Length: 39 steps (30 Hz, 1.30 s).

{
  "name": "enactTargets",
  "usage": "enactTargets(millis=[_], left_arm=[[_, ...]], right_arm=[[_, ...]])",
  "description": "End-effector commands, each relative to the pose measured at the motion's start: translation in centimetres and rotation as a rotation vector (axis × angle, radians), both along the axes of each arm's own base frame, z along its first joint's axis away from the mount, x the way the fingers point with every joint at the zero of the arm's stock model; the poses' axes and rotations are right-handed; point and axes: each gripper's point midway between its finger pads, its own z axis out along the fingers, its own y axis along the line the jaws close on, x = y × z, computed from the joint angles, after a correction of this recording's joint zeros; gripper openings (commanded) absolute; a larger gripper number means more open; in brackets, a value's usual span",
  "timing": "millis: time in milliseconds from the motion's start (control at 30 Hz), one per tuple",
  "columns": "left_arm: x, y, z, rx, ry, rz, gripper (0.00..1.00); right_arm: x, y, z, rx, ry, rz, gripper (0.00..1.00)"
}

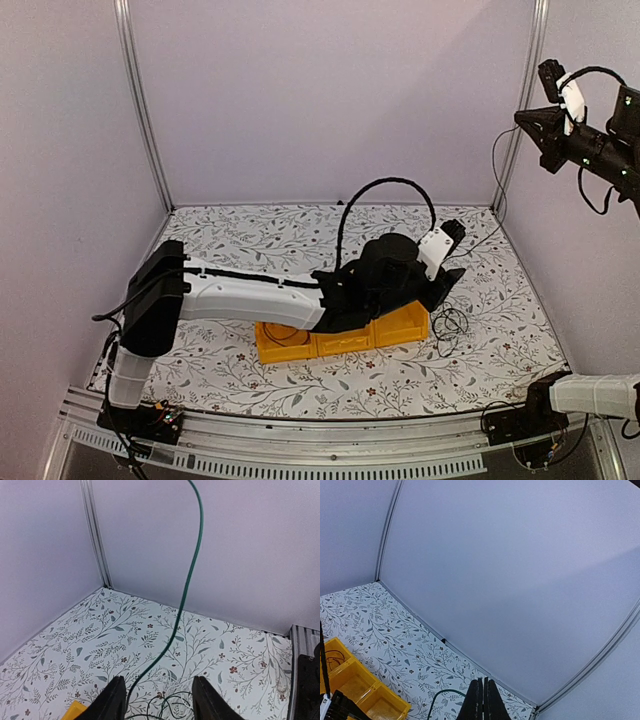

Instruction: Untangle the cables

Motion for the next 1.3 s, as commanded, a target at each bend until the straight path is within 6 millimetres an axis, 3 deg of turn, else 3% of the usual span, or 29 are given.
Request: enactTargets(millis=[0,267,433,500,567,700,800,867,967,1067,1200,1267], left_arm=[[1.7,-0.6,-2.0,0.056,-0.002,0.031,0.45],[2.8,0.1,-1.8,0.071,-0.022,0.066,0.36],[3.1,0.1,-1.5,0.07,-0.021,0.05,0.01],[3.3,0.5,-0.6,0.055,-0.013,0.058,0.0],[3.7,1.0,0.6,0.017,0.016,0.053,0.0],[4.7,2.5,3.4,-0.132,0.144,0.035,0.0],[4.8,3.4,5.0,-0.225,0.214,0.012,0.0],[4.9,3.7,5.9,-0.246,0.222,0.013,0.0],[5.1,4.2,6.8,-0.264,0.222,0.022,0.0],[5.7,4.7,7.3,-0.282,0.236,0.038,0.0],[6.2,5.4,8.0,-0.297,0.24,0.054,0.0],[6.4,5.7,8.2,-0.304,0.239,0.063,0.0]], right_arm=[[-1.1,0.2,0.8,0.022,-0.001,0.025,0.0],[-1.4,0.3,0.8,0.022,0.002,0.036,0.0],[-1.0,0.0,0.7,0.03,0.001,0.011,0.0],[0.3,-0.9,-0.2,0.038,0.014,-0.059,0.0],[2.1,-1.5,-2.9,0.052,0.07,-0.118,0.07],[4.4,0.2,-15.2,0.04,0.36,-0.052,0.27],[4.3,1.5,-21.4,0.055,0.535,0.007,0.47],[3.7,1.8,-23.4,0.039,0.564,0.035,0.56],[2.2,1.8,-24.7,-0.001,0.551,0.062,0.67],[0.5,1.7,-26.1,-0.029,0.565,0.088,0.7],[-2.8,2.9,-29.8,-0.105,0.611,0.248,0.74],[-3.9,3.2,-30.7,-0.137,0.582,0.298,0.75]])
